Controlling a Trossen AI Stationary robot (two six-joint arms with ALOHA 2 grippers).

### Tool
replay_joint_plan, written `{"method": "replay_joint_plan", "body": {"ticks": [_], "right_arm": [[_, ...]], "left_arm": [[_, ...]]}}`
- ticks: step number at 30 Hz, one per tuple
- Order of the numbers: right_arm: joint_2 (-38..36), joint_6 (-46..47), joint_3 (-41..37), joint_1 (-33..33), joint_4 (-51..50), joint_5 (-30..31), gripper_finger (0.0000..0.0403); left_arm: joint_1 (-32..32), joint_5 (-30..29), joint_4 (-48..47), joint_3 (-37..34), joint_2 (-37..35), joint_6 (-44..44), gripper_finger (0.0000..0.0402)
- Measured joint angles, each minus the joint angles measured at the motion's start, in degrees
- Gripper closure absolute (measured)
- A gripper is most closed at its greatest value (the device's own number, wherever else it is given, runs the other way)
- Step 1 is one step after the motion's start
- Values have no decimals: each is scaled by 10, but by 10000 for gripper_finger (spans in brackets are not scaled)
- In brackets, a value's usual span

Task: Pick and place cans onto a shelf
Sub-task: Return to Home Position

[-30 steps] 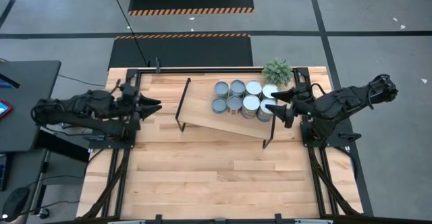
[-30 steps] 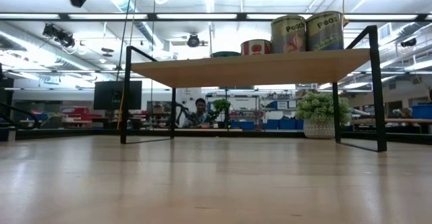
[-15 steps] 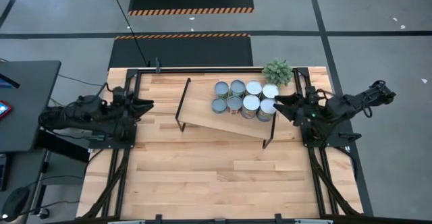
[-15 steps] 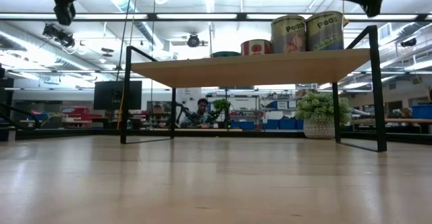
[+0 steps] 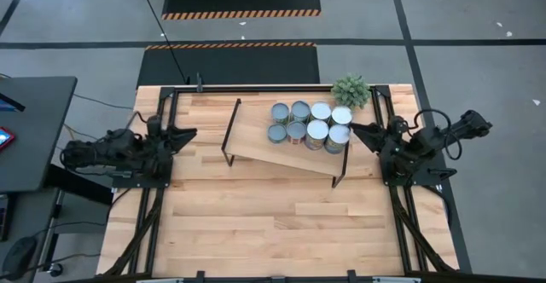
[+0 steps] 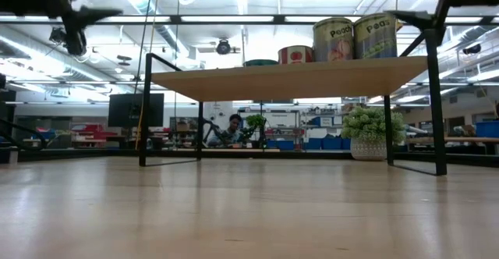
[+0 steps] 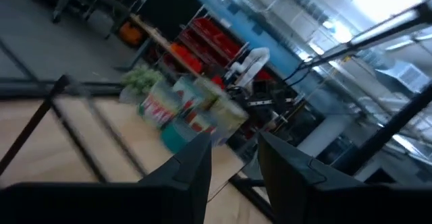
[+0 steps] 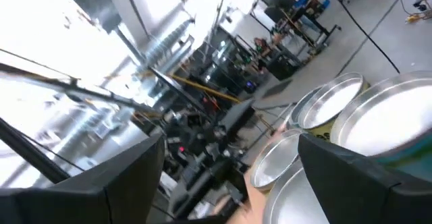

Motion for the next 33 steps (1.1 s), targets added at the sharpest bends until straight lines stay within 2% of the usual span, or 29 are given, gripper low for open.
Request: {"method": "replay_joint_plan", "body": {"ticks": [4, 12, 16, 19, 23, 28, 30, 33], "right_arm": [[-18, 1, -46, 0, 53, 4, 55], [-26, 10, -134, 0, 183, 2, 55], [-22, 55, -137, 0, 162, 1, 55], [-20, 60, -138, 0, 155, 35, 55], [-20, 28, -138, 0, 153, 42, 55], [-20, -246, -136, 0, 82, 16, 55], [-19, -312, -134, 0, 81, 13, 55], [-19, -343, -138, 0, 94, 10, 55]], "left_arm": [[0, -6, 25, -44, 0, -30, 278], [0, 3, 186, -154, 0, -100, 308], [0, 0, 191, -162, 3, -118, 323], [0, -9, 184, -162, 4, -112, 328], [0, 21, 139, -162, 4, -19, 326], [0, 48, 115, -160, 19, 296, 323], [0, 48, 116, -160, 22, 375, 324], [0, 48, 116, -160, 23, 431, 323]]}}
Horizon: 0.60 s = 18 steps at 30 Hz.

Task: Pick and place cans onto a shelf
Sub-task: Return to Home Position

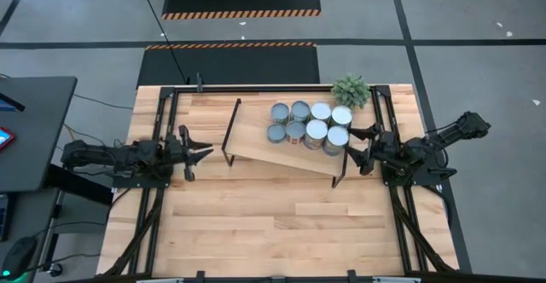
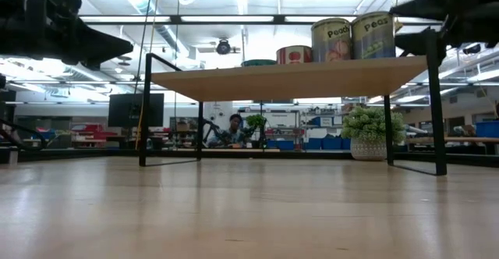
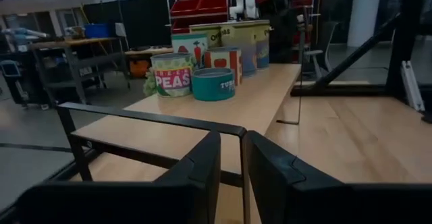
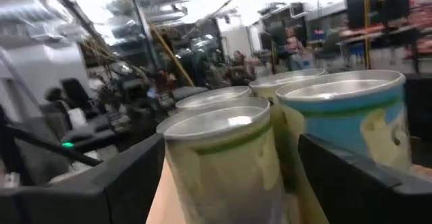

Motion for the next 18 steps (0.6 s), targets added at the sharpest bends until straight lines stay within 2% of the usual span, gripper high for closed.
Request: {"method": "replay_joint_plan", "body": {"ticks": [4, 18], "right_arm": [[-3, 2, 0, 0, 64, 1, 55], [-2, 4, 0, 0, 76, 0, 55]], "left_arm": [[0, 0, 1, 0, 0, 9, 322], [0, 0, 5, 0, 0, 9, 322]]}}
